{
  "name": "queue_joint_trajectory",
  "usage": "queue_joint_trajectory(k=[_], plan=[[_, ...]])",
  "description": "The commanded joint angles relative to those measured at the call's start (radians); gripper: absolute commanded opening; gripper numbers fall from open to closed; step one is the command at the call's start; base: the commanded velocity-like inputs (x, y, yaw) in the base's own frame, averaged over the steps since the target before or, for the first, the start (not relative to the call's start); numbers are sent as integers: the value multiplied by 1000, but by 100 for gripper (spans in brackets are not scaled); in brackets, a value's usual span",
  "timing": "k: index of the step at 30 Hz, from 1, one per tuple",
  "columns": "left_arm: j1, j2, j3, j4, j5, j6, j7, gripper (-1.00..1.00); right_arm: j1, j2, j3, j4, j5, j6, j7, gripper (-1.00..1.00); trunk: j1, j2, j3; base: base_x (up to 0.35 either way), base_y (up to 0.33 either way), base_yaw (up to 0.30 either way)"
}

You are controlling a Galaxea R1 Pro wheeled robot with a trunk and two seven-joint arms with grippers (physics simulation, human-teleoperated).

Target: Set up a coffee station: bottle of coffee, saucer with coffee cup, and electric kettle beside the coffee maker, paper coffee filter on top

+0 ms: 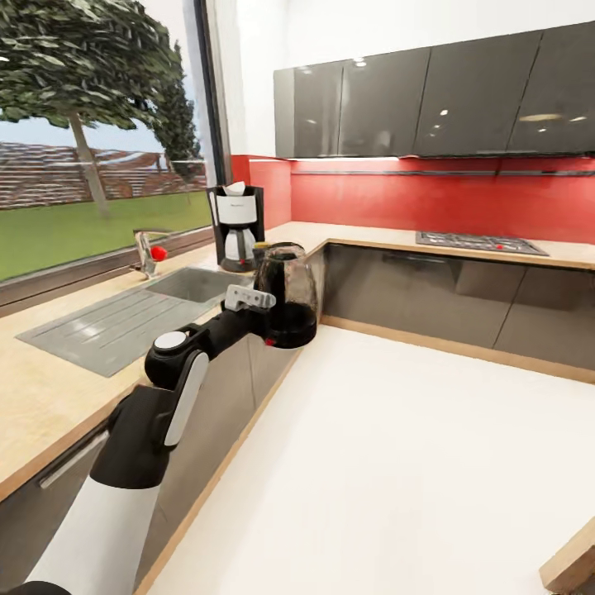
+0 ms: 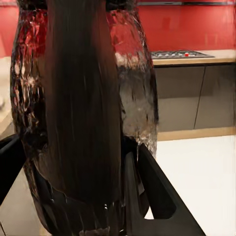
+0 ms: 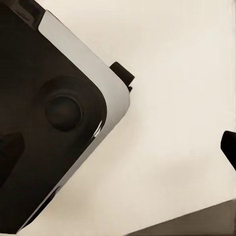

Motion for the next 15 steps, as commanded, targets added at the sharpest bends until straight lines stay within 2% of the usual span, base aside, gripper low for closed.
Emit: queue_joint_trajectory(k=[1, 6, 9, 15], plan=[[-1, 0, 1, -1, 11, 8, 2, -100, -2, 0, 4, 3, 0, -7, 1, 100, 0, -1, -1, 252, -190, -259], [-1, 0, 1, -1, 11, 8, 2, -100, -2, 0, 4, 3, 0, -7, 0, 100, 0, -1, -1, 129, -96, -186], [-1, 0, 1, -1, 11, 8, 2, -100, -2, 0, 4, 3, 0, -7, 0, 100, 0, -1, -1, 29, -21, -47], [-1, 0, 2, -1, 11, 8, 2, -100, -2, 0, 4, 3, 0, -7, -1, 100, -23, 41, 18, 7, -5, -11]])
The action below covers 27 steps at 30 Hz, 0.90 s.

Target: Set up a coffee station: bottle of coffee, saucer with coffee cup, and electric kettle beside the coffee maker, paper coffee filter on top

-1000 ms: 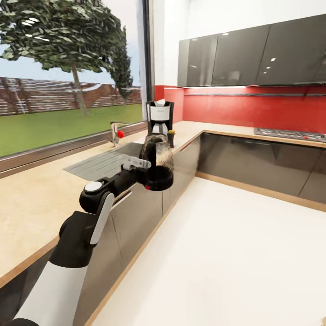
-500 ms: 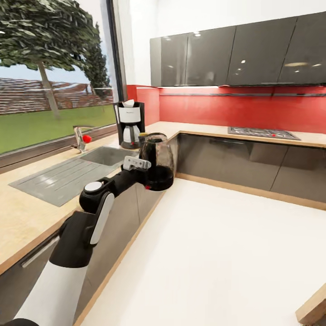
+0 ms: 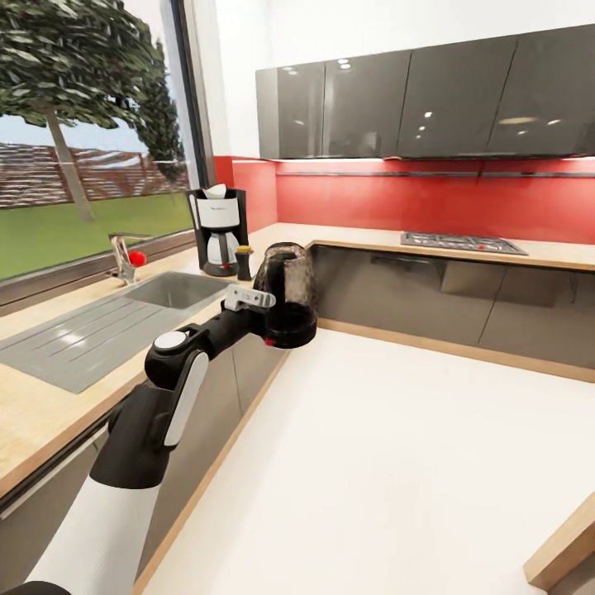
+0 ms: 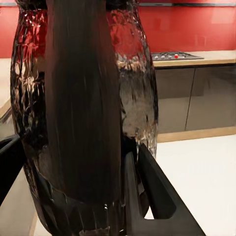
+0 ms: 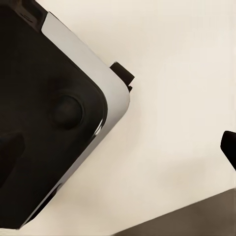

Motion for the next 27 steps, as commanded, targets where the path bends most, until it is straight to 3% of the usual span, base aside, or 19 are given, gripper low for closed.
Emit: queue_joint_trajectory(k=[1, 9, 22, 27], plan=[[-1, 0, 1, -1, 11, 7, 1, -100, -2, 0, 5, 3, 0, -7, 1, 100, -4, 7, 2, 2, -1, -3], [-1, 0, 1, -1, 12, 7, 1, -100, -2, -1, 5, 3, -1, -9, 2, 100, -8, 14, 5, 48, 0, 0], [-1, 1, 4, -1, 11, 7, 1, -100, -2, -2, 6, 4, -1, -10, 2, 100, -8, 14, 5, 306, 0, 0], [-1, 1, 24, -1, 12, 7, 1, -100, -2, 0, 6, 4, 0, -10, 2, 100, -8, 14, 5, 326, 0, 0]])
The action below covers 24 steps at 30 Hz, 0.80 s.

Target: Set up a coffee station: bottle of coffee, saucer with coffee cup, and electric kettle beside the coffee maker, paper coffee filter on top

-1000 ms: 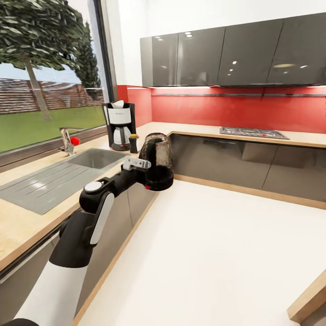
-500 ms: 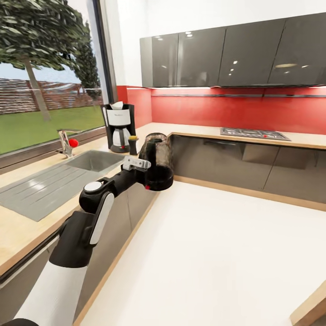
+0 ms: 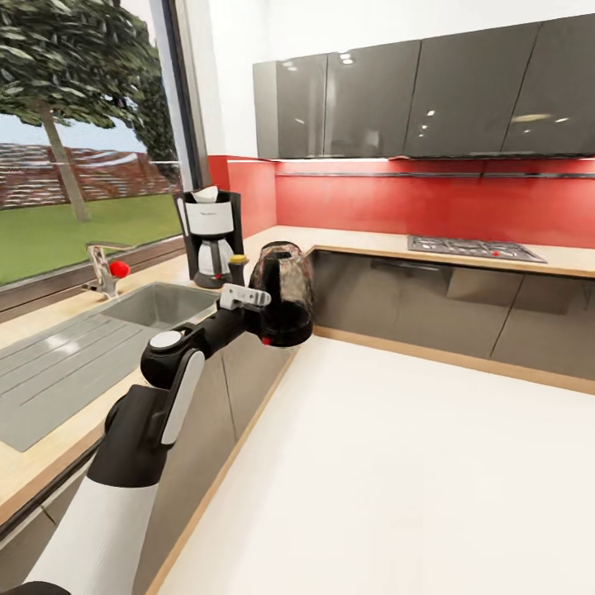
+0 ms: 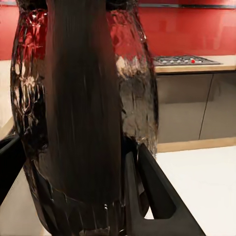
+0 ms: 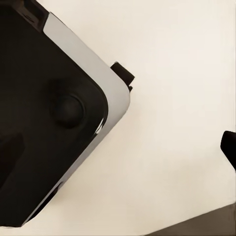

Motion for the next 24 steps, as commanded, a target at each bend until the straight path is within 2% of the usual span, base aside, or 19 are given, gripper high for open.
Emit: queue_joint_trajectory(k=[1, 12, 24], plan=[[-1, 0, 2, -1, 11, 7, 1, -100, -2, 0, 5, 3, -1, -7, 1, 100, 1, -1, -1, 326, 0, 0], [-1, 0, 6, -1, 11, 7, 1, -100, -2, 0, 5, 4, -1, -7, 1, 100, 1, -1, -1, 326, -24, 0], [-1, 0, 6, -1, 11, 7, 1, -100, -2, 0, 5, 4, -1, -7, 1, 100, 1, -1, -1, 318, -110, -29]])
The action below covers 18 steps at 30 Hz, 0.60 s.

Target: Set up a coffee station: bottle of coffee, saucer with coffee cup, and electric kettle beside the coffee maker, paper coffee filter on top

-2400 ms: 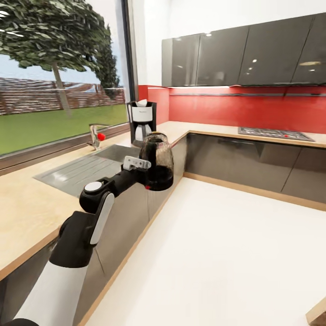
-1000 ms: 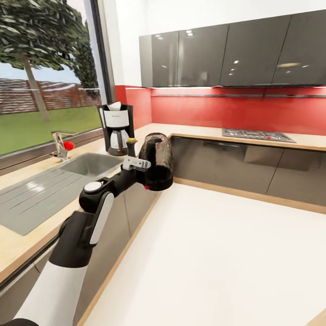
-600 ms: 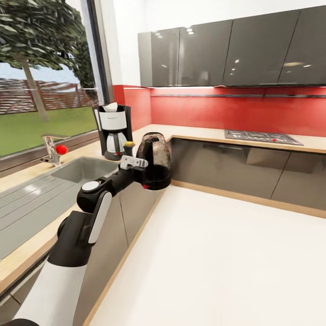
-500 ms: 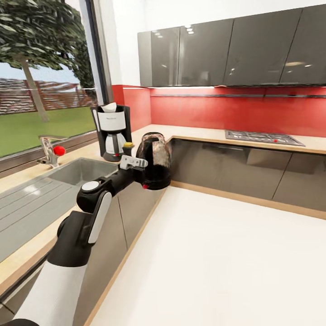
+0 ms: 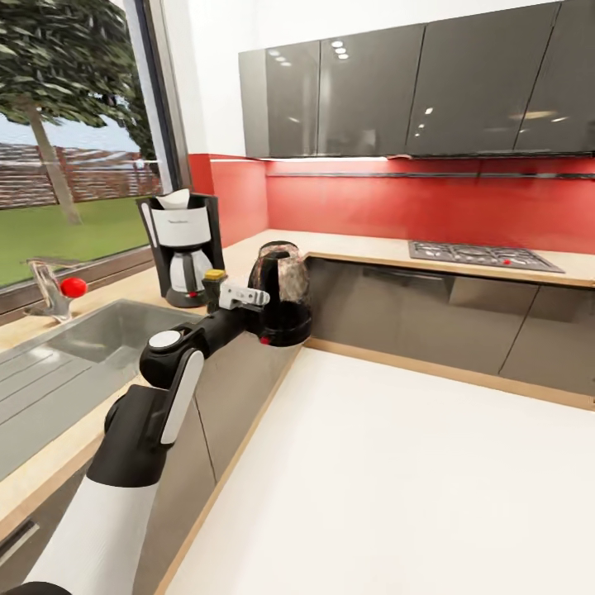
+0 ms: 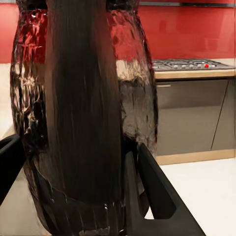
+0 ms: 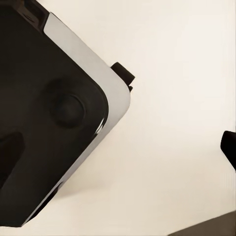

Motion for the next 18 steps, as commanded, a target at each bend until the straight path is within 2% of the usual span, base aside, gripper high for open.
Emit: queue_joint_trajectory(k=[1, 18], plan=[[-1, 0, 1, -1, 12, 8, 1, -100, -2, 0, 5, 3, 0, -7, 1, 100, 1, -1, -1, 300, -159, -179], [-1, 0, 2, -1, 12, 8, 1, -100, -2, 1, 5, 3, 0, -7, 1, 100, 1, -1, -1, 295, -167, -241]])
